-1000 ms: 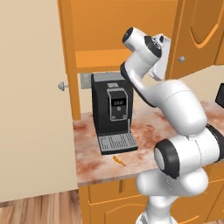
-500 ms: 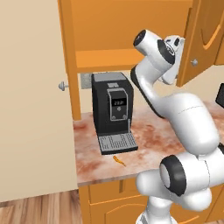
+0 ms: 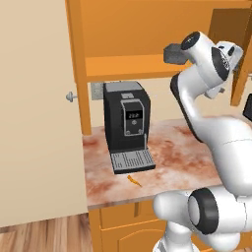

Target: Retrieve the tupperware from the cabinet, then place the raw meat into the tupperware to avoid contamination.

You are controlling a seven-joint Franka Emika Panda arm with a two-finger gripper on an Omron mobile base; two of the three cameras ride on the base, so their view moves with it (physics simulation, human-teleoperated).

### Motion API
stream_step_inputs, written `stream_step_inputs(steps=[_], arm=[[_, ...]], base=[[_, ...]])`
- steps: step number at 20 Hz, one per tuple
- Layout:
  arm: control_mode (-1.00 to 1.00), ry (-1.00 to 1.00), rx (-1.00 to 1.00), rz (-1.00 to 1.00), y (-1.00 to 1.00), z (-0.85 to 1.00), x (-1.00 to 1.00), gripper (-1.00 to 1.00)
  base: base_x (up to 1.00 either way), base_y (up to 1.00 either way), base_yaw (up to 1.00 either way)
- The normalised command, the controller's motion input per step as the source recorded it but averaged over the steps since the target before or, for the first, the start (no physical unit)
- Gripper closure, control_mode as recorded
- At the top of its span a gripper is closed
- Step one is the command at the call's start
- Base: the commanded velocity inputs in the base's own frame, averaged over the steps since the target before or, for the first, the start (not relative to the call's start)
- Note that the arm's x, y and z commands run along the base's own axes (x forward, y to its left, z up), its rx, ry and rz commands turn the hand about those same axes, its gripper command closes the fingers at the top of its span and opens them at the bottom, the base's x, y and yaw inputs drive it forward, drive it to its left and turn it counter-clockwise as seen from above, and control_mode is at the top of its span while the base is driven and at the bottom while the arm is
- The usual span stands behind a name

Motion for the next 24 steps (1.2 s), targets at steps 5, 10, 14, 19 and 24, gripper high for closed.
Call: stream_step_inputs(steps=[5, 10, 14, 19, 24], arm=[[-1.0, -0.15, 0.17, 0.0, -0.93, 0.0, -0.45, -1.0], [-1.0, -0.18, 0.16, 0.01, -0.89, -0.03, -0.36, -1.0], [-1.0, -0.19, 0.09, 0.02, -0.74, -0.04, -0.26, -1.0], [-1.0, -0.15, 0.04, 0.02, -0.49, -0.05, -0.2, -1.0], [-1.0, -0.11, 0.02, 0.02, -0.35, -0.12, -0.13, -1.0]], base=[[0.0, 0.0, 0.0], [0.0, 0.0, 0.0], [0.0, 0.0, 0.0], [0.0, 0.0, 0.0], [0.0, 0.0, 0.0]])
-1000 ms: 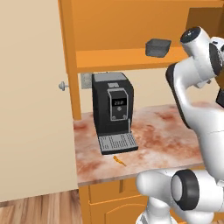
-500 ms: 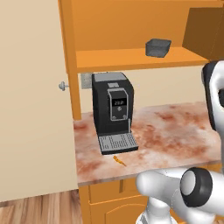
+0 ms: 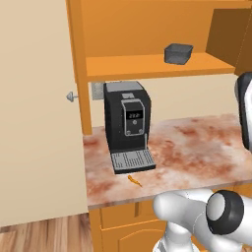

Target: Retrieve the tupperware from the cabinet, then place the raw meat into the tupperware to avoid contamination.

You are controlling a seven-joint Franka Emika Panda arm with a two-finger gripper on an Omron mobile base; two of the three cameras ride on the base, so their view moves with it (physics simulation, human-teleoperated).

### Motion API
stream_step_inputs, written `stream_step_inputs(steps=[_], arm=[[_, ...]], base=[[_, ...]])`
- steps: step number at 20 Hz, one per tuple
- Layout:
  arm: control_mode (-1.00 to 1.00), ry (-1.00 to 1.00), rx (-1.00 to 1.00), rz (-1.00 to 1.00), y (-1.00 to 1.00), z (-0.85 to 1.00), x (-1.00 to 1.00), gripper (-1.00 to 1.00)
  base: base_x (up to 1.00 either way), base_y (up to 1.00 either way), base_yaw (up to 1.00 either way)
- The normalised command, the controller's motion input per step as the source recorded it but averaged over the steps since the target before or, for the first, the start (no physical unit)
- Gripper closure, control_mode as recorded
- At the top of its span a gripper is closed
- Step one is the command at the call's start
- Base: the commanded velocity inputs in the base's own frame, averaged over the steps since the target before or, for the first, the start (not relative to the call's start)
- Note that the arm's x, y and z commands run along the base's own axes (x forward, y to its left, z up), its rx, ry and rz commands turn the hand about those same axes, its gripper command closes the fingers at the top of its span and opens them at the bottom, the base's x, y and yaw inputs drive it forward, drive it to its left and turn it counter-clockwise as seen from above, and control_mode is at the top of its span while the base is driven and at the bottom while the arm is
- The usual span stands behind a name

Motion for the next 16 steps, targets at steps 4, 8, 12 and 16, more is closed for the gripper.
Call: stream_step_inputs(steps=[4, 8, 12, 16], arm=[[-1.0, -0.07, -0.05, 0.04, 0.19, -0.05, -0.07, -1.0], [-1.0, 0.0, -0.11, 0.12, 0.51, 0.02, 0.0, -1.0], [-1.0, -0.02, -0.16, 0.13, 0.62, 0.15, 0.0, -1.0], [-1.0, -0.02, -0.18, 0.13, 0.73, 0.18, 0.0, -1.0]], base=[[0.0, 0.0, 0.0], [0.0, 0.0, 0.0], [0.0, 0.0, 0.0], [0.0, 0.0, 0.0]])
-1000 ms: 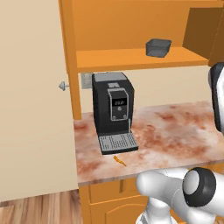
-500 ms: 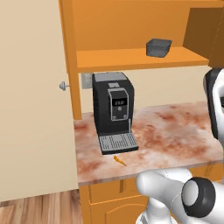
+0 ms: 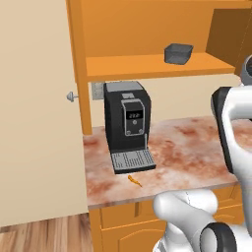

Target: Retrieve the tupperware from the cabinet, then place the raw meat into the tupperware to avoid contamination.

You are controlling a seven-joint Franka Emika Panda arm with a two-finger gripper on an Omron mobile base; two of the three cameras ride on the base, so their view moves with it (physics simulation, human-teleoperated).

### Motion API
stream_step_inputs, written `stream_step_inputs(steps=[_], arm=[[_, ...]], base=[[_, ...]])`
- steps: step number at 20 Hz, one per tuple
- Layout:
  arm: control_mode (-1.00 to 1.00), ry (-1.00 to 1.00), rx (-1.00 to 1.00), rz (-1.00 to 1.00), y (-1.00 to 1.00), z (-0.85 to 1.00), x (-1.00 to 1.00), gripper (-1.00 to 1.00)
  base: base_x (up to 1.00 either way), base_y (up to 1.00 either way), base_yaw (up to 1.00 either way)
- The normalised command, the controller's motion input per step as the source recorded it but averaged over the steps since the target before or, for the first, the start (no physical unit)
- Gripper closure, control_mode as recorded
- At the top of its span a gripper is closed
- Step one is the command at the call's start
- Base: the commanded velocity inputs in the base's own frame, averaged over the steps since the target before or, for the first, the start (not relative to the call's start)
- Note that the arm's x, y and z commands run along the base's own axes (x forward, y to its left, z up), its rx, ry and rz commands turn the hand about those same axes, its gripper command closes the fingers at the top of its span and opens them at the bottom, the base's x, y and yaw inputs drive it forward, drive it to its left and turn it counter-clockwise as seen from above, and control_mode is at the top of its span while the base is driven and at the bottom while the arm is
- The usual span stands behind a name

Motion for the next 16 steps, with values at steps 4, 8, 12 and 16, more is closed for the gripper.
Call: stream_step_inputs(steps=[4, 8, 12, 16], arm=[[-1.0, 0.03, -0.14, 0.14, 0.69, 0.17, 0.15, -1.0], [-1.0, 0.1, -0.1, 0.15, 0.62, 0.22, 0.37, -1.0], [-1.0, 0.15, -0.05, 0.12, 0.47, 0.26, 0.52, -1.0], [-1.0, 0.12, -0.01, 0.14, 0.32, 0.3, 0.5, -1.0]], base=[[0.0, 0.0, 0.0], [0.0, 0.0, 0.0], [0.0, 0.0, 0.0], [0.0, 0.0, 0.0]])
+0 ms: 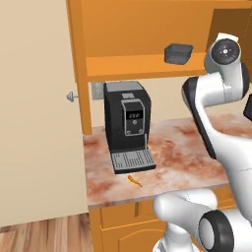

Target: Retrieve the tupperware from the cabinet, then place the raw meat into the tupperware to avoid contamination.

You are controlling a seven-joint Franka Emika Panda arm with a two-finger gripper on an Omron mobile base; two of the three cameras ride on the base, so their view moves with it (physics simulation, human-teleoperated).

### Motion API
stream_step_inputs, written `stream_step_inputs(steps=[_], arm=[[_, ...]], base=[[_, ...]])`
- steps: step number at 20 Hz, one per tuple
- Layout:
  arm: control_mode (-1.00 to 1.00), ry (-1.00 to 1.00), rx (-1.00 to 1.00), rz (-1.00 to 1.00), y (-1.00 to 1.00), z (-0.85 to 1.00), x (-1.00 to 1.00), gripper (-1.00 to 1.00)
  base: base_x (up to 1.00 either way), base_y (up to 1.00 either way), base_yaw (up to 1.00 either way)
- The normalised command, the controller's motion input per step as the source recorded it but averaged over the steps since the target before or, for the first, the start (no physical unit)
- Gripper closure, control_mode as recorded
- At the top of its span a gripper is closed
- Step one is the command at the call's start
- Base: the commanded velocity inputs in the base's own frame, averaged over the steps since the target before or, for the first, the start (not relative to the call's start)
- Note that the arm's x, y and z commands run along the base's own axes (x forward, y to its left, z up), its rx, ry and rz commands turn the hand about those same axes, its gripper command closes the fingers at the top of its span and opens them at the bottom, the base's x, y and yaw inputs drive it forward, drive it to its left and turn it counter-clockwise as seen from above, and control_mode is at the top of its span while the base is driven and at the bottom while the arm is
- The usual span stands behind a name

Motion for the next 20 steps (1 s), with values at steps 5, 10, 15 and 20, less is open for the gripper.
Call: stream_step_inputs(steps=[5, 10, 15, 20], arm=[[-1.0, 0.09, -0.01, 0.2, 0.24, 0.19, 0.47, -1.0], [-1.0, 0.06, -0.06, 0.16, 0.22, 0.02, 0.54, -1.0], [-1.0, 0.0, -0.14, 0.1, 0.21, -0.11, 0.53, -1.0], [-1.0, 0.03, -0.11, 0.03, 0.13, -0.03, 0.34, -1.0]], base=[[0.0, 0.0, 0.0], [0.0, 0.0, 0.0], [0.0, 0.0, 0.0], [0.0, 0.0, 0.0]])
